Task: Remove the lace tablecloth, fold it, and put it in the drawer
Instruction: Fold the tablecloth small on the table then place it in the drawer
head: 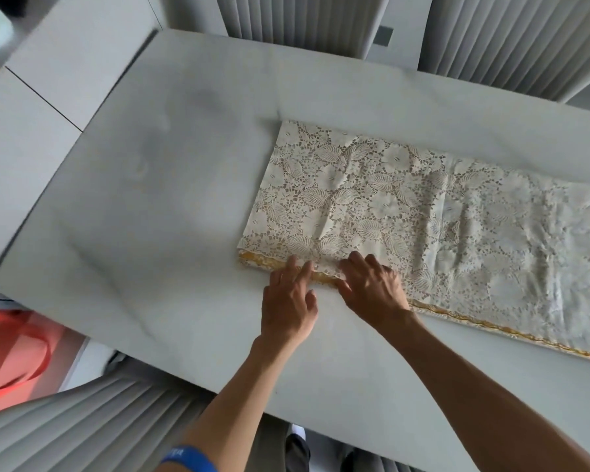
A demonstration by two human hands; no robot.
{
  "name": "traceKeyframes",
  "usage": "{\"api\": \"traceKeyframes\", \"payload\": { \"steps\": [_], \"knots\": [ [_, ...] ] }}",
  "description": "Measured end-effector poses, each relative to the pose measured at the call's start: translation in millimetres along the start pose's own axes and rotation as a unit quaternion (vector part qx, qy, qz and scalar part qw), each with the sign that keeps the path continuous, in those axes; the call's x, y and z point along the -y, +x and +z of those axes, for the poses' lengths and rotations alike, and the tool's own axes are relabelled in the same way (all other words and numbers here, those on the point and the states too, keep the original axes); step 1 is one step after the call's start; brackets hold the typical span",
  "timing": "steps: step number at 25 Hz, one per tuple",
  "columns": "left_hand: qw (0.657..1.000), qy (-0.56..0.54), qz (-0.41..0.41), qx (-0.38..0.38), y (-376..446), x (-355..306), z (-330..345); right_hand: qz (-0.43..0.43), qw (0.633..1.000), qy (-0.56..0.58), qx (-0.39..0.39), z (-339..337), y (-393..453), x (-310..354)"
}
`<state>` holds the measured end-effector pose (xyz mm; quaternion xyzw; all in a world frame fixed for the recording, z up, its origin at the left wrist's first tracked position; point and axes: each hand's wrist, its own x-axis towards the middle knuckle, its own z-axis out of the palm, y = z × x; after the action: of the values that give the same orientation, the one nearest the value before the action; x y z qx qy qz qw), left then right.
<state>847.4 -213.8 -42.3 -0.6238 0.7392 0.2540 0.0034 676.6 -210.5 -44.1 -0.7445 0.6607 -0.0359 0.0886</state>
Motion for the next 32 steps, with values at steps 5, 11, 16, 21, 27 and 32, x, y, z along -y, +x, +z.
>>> {"api": "traceKeyframes", "payload": {
  "steps": [5,11,16,21,27,32],
  "knots": [
    [0.997,0.049,0.038,-0.047,20,3,-13,-0.021,1.0,-0.007,-0.017,4,5,5],
    [0.988,0.109,0.099,-0.054,42,3,-16,-0.045,0.998,-0.003,-0.046,5,14,5],
    [0.985,0.099,0.124,-0.073,47,4,-19,-0.021,0.997,0.034,-0.062,4,19,2],
    [0.973,0.143,0.129,-0.13,40,5,-22,-0.054,0.996,0.055,-0.051,9,6,-13],
    [0.968,0.17,0.142,-0.119,23,12,-16,0.029,0.998,-0.024,-0.045,8,-17,-24],
    [0.968,0.211,0.126,-0.047,18,9,-13,0.039,0.999,-0.027,-0.025,-3,-53,-45]
  ]
}}
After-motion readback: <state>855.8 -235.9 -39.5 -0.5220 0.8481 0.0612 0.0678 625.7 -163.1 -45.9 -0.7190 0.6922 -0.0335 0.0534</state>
